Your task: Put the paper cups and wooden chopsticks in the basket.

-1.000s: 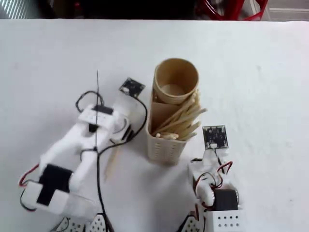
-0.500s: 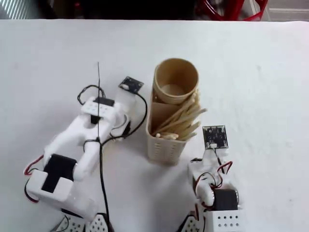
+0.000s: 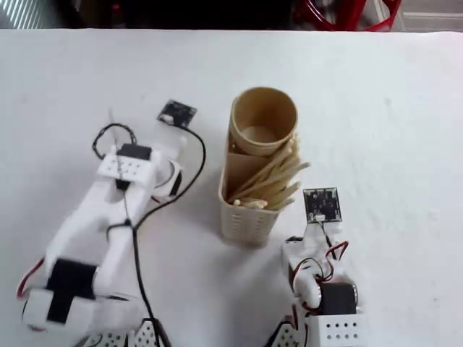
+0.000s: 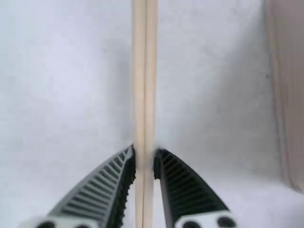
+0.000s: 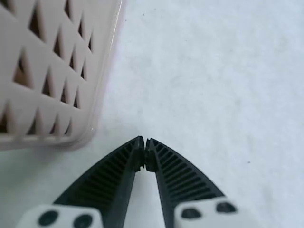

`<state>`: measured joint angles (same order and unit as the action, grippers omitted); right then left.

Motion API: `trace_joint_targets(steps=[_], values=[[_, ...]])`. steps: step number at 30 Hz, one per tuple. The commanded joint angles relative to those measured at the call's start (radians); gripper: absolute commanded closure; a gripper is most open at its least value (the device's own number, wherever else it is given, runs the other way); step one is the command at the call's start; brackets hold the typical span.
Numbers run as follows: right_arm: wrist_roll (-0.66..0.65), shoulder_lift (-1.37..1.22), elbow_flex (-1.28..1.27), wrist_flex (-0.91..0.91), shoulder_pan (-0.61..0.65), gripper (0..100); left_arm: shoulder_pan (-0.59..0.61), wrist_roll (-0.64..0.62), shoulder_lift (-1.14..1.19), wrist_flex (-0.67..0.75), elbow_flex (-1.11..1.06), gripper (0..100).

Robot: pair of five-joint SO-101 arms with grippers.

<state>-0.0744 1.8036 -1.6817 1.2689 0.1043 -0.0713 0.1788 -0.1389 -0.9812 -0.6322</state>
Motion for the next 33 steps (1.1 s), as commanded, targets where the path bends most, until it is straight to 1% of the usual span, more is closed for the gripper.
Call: trace_joint_targets(steps=[1,5,9,13,15,17,21,25,27,31,33], values=[[-0.002,0.002,-0.009,0.004,-0.010,97.9,0.002,-0.015,-0.170,-0.002,0.000,97],[-0.002,0.002,-0.009,0.004,-0.010,97.9,0.001,-0.015,-0.302,-0.020,0.054,97],[-0.002,0.002,-0.009,0.004,-0.010,97.9,-0.044,-0.015,-0.386,-0.120,0.209,97],[-0.002,0.002,-0.009,0.004,-0.010,97.9,-0.145,-0.021,-0.406,-0.229,0.408,97],[-0.002,0.002,-0.009,0.004,-0.010,97.9,-0.206,-0.060,-0.415,-0.259,0.489,97],[-0.002,0.002,-0.009,0.004,-0.010,97.9,-0.263,-0.052,-0.427,-0.270,0.555,97],[-0.002,0.002,-0.009,0.004,-0.010,97.9,-0.355,-0.005,-0.466,-0.252,0.663,97],[-0.002,0.002,-0.009,0.004,-0.010,97.9,-0.433,-0.003,-0.476,-0.198,0.740,97],[-0.002,0.002,-0.009,0.004,-0.010,97.9,-0.495,0.006,-0.476,-0.143,0.738,97],[-0.002,0.002,-0.009,0.004,-0.010,97.9,-0.648,0.068,-0.484,-0.012,0.681,98],[-0.002,0.002,-0.009,0.004,-0.010,97.9,-0.702,0.077,-0.484,0.011,0.651,98]])
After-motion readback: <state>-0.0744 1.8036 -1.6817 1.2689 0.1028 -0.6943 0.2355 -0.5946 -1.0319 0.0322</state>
